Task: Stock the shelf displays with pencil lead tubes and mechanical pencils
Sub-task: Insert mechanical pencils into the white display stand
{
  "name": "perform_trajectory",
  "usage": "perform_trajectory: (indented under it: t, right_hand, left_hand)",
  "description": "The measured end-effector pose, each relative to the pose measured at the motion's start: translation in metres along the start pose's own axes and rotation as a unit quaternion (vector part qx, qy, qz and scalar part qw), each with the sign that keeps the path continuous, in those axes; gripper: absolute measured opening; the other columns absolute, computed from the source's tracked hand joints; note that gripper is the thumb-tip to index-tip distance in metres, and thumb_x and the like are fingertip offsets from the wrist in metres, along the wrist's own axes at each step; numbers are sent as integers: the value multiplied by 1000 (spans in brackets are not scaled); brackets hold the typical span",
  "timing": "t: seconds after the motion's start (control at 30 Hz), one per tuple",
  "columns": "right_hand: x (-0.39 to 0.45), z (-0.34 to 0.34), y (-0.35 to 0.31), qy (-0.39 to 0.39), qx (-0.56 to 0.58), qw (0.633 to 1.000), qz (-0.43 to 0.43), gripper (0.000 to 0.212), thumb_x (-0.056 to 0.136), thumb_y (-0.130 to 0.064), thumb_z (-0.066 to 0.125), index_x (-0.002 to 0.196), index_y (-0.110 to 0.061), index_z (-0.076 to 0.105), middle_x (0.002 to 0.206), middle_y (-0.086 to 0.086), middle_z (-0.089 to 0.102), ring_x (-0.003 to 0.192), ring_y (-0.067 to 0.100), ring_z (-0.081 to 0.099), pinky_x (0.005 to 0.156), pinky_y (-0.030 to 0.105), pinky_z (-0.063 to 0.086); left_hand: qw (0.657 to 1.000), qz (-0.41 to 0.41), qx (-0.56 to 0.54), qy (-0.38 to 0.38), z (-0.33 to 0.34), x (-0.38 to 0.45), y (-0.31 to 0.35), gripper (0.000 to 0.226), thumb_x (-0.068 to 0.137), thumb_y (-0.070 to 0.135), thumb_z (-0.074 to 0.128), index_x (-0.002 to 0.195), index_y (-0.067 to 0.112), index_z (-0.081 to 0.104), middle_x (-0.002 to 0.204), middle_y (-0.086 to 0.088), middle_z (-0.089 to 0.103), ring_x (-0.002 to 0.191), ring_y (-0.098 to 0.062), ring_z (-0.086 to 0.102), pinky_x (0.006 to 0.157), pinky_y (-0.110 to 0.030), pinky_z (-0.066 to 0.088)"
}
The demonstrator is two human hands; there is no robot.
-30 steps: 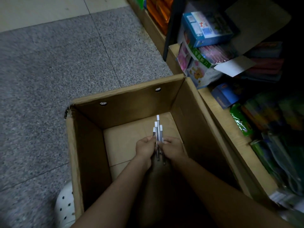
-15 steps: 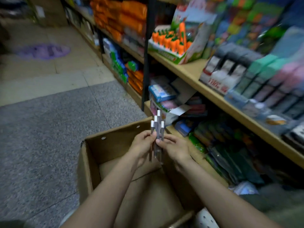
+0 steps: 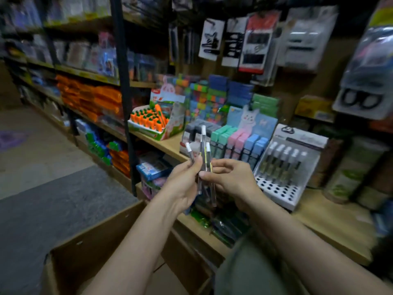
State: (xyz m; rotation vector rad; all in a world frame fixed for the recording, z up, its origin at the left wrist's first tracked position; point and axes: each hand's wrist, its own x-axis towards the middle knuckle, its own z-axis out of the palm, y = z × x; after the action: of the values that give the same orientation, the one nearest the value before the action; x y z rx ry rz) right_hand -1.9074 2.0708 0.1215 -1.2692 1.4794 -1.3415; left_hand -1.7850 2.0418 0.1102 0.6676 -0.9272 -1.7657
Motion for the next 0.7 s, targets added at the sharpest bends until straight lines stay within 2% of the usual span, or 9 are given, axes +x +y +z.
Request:
perform_trajectory:
  t: [0.07, 0.13, 0.23, 0.3, 0.33, 0.43, 0.5, 0.6, 0.7]
  right_hand:
    - [-3, -19, -7, 22, 11, 1000, 2, 44, 64, -6, 89, 103, -2, 69, 89, 15, 73, 87, 26, 72, 83, 39, 58]
    - [-7, -35, -10, 40, 12, 999, 1, 46, 63, -5, 89, 104, 1, 68, 90, 18, 73, 86, 29, 71, 84, 44, 58]
    - [-13, -58, -9, 65, -32, 997, -12, 41, 62, -7, 90, 96, -3, 70, 82, 11, 74, 74, 21, 71, 71, 36, 60]
    - [-17, -71, -6, 76, -64, 994, -34, 36, 61, -9, 91, 91, -9, 71, 75, 3, 73, 63, 12, 67, 62, 27, 58]
    - [-19, -76, -3, 83, -87, 992, -48, 35, 61, -12, 92, 90, -15, 71, 74, 0, 73, 63, 10, 68, 63, 25, 58]
    - [-26, -93, 4, 114, -140, 979, -95, 57, 57, -23, 94, 109, -27, 70, 73, -6, 73, 68, 2, 69, 65, 19, 55]
    - [-28, -111, 8, 136, -137, 974, -121, 82, 56, -30, 94, 129, -40, 58, 76, -4, 73, 71, 2, 69, 68, 18, 55]
    - [-31, -142, 3, 171, -152, 960, -159, 97, 47, -55, 85, 132, -62, 40, 76, -3, 62, 63, 4, 59, 66, 23, 55]
    - [-28, -169, -4, 226, -176, 940, -187, 90, 50, -54, 80, 134, -51, 48, 78, 1, 59, 60, 3, 51, 64, 26, 54]
  left_hand:
    - [999, 2, 8, -35, 21, 2, -2, 30, 103, 22, 42, 107, 1, 62, 88, -15, 74, 73, -22, 72, 57, -30, 58]
    - [998, -3, 17, -63, 37, 3, -6, 29, 103, 23, 42, 108, 2, 60, 90, -15, 75, 75, -22, 73, 58, -31, 58]
    - [995, -15, 15, -102, 54, 5, -16, 24, 103, 21, 43, 106, 3, 58, 92, -16, 74, 79, -23, 73, 60, -32, 57]
    - [995, -20, 5, -98, 65, 7, -24, 22, 103, 18, 42, 101, 2, 57, 88, -17, 74, 78, -24, 73, 58, -30, 57]
    - [996, -27, 0, -87, 71, 8, -28, 23, 103, 17, 41, 100, 1, 58, 85, -17, 74, 75, -23, 73, 57, -29, 56]
    - [998, -49, -12, -40, 88, 12, -38, 26, 104, 18, 40, 108, 0, 58, 82, -12, 73, 67, -20, 71, 52, -26, 55]
    - [999, -45, 17, -3, 97, 18, -43, 23, 104, 21, 40, 107, 6, 58, 77, -4, 71, 63, -15, 70, 50, -27, 54]
    - [996, -24, 83, -8, 110, 25, -53, 21, 104, 25, 40, 104, 13, 57, 71, 2, 59, 59, -10, 61, 54, -27, 53]
    - [988, -17, 132, -79, 122, 31, -70, 23, 104, 31, 40, 101, 13, 53, 65, 6, 51, 51, -8, 48, 52, -26, 42]
